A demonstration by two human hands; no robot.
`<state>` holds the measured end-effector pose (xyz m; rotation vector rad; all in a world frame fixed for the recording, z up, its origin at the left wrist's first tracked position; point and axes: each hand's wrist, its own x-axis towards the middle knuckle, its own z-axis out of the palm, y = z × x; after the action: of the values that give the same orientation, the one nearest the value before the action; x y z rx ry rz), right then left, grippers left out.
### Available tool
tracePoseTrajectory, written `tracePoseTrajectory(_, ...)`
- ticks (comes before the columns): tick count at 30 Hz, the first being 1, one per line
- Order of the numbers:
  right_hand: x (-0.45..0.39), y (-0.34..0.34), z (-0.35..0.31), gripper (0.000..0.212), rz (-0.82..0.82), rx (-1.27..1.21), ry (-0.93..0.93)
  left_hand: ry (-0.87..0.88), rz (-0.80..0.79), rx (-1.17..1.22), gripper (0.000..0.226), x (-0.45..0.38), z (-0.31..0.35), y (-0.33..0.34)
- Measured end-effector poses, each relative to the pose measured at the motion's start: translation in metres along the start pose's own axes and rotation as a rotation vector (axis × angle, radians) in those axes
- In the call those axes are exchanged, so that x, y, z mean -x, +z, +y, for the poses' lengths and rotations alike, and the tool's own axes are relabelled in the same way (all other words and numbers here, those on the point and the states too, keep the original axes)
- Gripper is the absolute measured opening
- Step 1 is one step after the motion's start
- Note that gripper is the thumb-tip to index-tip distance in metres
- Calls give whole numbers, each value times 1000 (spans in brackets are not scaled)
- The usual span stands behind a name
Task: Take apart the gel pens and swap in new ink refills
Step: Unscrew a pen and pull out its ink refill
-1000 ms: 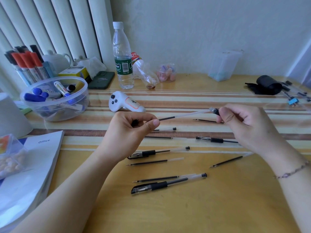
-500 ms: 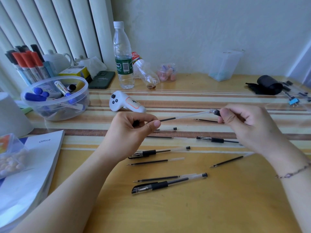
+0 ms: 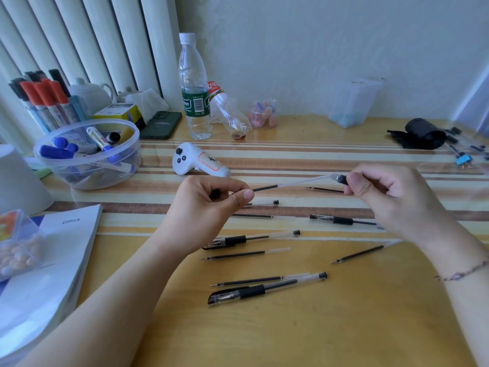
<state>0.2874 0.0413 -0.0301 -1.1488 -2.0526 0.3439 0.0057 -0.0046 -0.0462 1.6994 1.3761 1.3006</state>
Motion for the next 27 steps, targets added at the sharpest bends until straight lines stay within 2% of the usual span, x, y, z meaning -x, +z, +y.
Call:
tracePoseTrajectory(8,0,0,0,45,-23,14,-27,-8,-28,-52,12,0,-1,0)
tracePoseTrajectory(11,1,-3,-2,39,-4,176,-83,37,-28,-157,11,1,-4,-1)
tracePoseTrajectory(13,1,-5,-7,34,-9,311,-104,120,-14,-312,11,2,-6,-1)
tracePoseTrajectory(15,2,-3,-13,30,-82,304,-92,173,-19,-442,16,4,-6,2)
tracePoseTrajectory(19,10,21,-24,34,-283,149,-121,117,-87,-490,25,10,-3,16)
tracePoseTrajectory(23,14,37,-33,38,-199,105,-212,119,-83,-511,29,11,-2,19)
tracePoseTrajectory(27,16,40,-36,29,-121,87,-221,131,-80,-522,26,12,-1,18)
